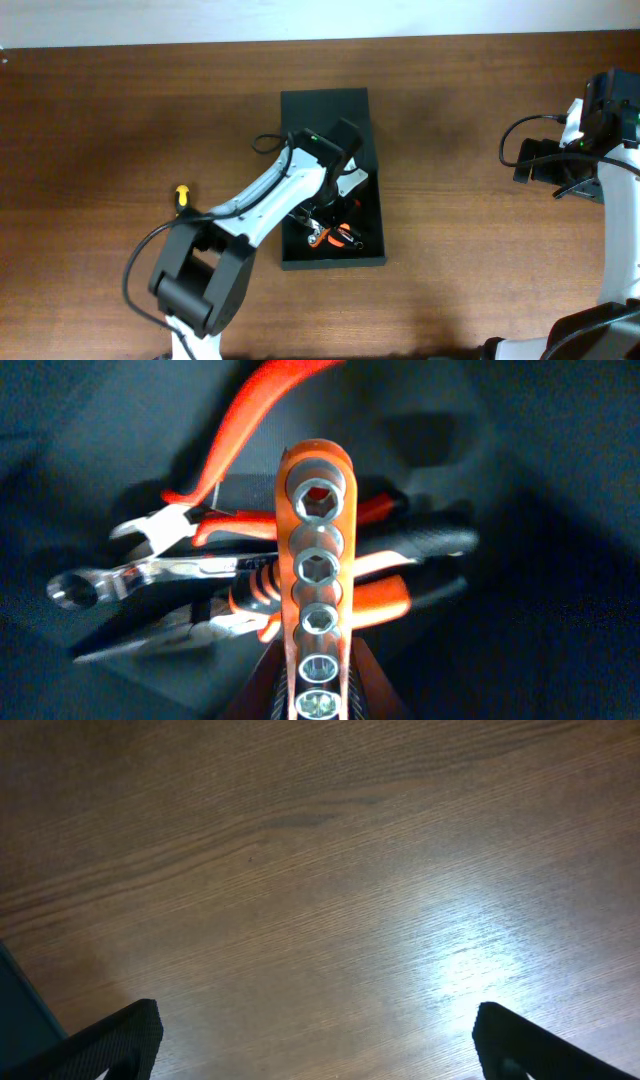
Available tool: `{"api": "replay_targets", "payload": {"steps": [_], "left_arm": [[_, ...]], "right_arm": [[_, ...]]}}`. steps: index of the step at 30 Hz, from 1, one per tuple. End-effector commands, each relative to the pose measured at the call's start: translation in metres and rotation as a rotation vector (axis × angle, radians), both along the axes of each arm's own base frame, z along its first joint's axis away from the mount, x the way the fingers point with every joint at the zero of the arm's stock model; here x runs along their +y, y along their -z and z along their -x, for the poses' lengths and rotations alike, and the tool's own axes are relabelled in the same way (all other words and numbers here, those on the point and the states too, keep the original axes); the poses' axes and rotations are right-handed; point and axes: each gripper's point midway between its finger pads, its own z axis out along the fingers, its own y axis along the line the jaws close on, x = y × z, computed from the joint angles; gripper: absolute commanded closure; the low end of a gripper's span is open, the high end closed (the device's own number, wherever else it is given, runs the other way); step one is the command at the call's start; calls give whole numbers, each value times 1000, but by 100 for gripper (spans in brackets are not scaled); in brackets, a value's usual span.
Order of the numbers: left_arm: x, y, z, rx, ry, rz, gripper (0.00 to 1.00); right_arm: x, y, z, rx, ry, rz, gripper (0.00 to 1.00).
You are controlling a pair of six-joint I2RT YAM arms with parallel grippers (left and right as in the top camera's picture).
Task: Pack container
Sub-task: 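Lower the socket rail into the box onto the tools, then release the rail and move the left gripper over the yellow screwdriver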
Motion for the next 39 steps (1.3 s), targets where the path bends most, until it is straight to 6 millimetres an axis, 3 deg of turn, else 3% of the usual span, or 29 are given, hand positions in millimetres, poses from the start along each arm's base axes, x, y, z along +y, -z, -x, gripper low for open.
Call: {"api": "replay_targets", "payload": {"steps": [1, 5, 10, 20, 22, 25, 27, 30, 35, 39], "left_arm": [[-4, 11, 2, 29, 35, -1, 90], [-4, 16, 3, 37, 35, -8, 89], [-7, 16, -2, 19, 35, 5, 74], [-7, 10, -10, -11, 33, -2, 59], [-10, 0, -17, -33, 31, 4, 56], [-13, -25, -37, -99, 5, 1, 39], [-14, -47, -53, -154, -7, 6, 36], [-14, -83, -76, -240, -31, 22, 1], [-3, -130, -100, -327, -97, 51, 1], [41, -153, -115, -369, -308, -45, 1]], "right_arm": [[-4, 1, 1, 5, 13, 6, 1], [-4, 1, 1, 5, 13, 6, 1], [-4, 1, 1, 5, 13, 6, 1], [-4, 1, 1, 5, 13, 6, 1], [-4, 1, 1, 5, 13, 6, 1], [-4, 1, 1, 5, 13, 6, 1], [-4, 1, 1, 5, 13, 6, 1], [-4, 1, 1, 5, 13, 6, 1], [-4, 1, 1, 5, 13, 6, 1], [-4, 1, 1, 5, 13, 6, 1]]}}
